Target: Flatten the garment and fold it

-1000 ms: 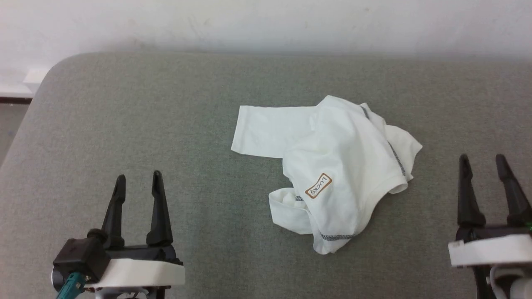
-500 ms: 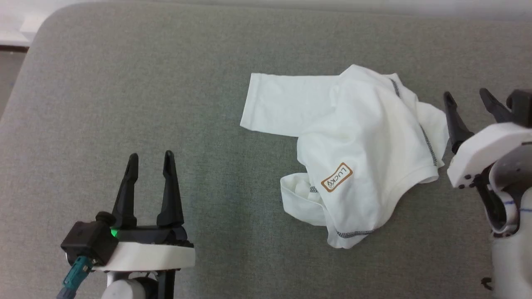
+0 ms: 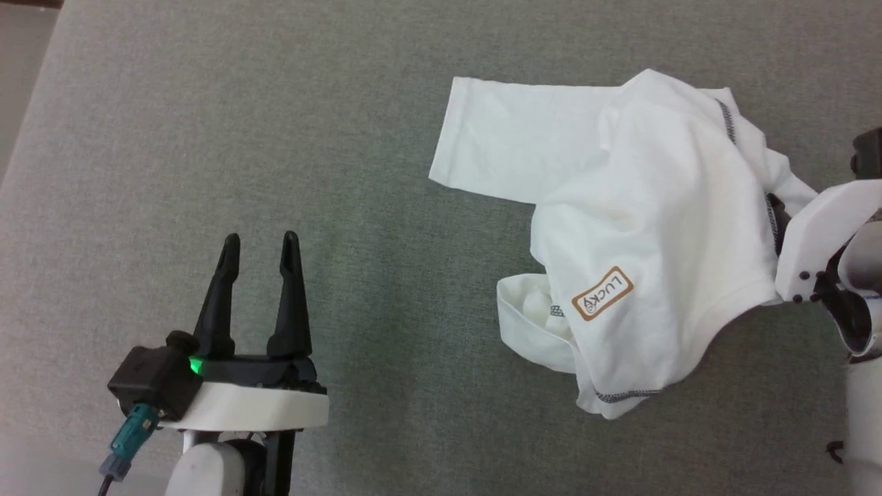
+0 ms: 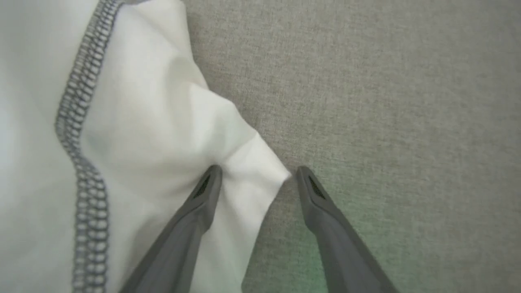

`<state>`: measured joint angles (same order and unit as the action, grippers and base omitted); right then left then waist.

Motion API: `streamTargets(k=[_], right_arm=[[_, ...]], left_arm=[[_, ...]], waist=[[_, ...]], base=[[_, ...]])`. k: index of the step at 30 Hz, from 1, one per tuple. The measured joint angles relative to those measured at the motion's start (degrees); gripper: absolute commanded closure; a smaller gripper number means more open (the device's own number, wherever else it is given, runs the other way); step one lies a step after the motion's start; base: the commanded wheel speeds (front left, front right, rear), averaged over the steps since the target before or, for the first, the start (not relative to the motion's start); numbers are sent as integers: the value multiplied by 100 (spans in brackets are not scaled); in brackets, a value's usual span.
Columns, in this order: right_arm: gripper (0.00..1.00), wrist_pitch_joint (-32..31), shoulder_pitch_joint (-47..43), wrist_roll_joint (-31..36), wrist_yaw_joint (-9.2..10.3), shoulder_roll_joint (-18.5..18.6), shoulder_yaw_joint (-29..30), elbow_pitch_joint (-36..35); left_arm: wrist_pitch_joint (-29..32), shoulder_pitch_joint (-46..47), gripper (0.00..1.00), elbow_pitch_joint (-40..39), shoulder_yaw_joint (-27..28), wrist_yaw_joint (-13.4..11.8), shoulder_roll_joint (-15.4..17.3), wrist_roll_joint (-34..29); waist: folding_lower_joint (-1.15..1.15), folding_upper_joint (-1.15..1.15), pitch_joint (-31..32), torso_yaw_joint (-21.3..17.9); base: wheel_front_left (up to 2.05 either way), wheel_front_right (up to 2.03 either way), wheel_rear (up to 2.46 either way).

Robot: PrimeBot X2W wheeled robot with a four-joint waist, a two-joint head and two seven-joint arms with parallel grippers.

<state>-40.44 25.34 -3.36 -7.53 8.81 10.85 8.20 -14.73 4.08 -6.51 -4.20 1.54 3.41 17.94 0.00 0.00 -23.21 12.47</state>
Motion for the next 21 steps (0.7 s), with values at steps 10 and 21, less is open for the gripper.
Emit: streamTargets(k=[10, 21], right_arm=[[100, 545, 63, -167, 0, -127, 13, 316], [100, 1711, 157, 56, -8, 447, 87, -309]], left_arm=[[0, 9, 0, 132, 85, 42, -23, -66], [0, -536, 0, 159, 245, -10, -29, -192]], waist=[[0, 0, 149, 43], [-1, 0, 1011, -318]], base=[[0, 0, 0], [0, 0, 0]])
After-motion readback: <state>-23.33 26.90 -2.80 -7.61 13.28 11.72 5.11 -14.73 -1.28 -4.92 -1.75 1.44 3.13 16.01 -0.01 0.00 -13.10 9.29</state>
